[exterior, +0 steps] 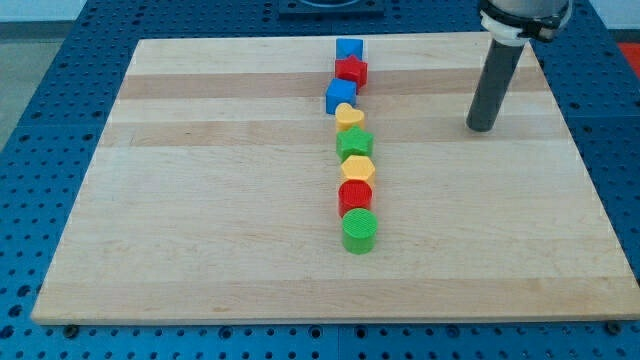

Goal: Move your arm down a bit

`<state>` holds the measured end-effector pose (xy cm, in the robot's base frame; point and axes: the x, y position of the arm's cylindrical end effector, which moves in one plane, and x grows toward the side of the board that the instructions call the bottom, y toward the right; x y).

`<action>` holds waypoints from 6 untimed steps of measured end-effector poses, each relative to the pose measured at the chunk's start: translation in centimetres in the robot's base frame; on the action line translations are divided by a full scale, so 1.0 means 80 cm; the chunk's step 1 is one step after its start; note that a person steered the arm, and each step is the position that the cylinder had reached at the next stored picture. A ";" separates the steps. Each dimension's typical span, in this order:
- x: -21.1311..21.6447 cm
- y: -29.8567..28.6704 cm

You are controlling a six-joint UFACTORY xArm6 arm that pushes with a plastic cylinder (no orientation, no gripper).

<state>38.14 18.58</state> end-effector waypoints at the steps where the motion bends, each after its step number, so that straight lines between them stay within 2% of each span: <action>1: 0.000 -0.001; 6: 0.021 -0.001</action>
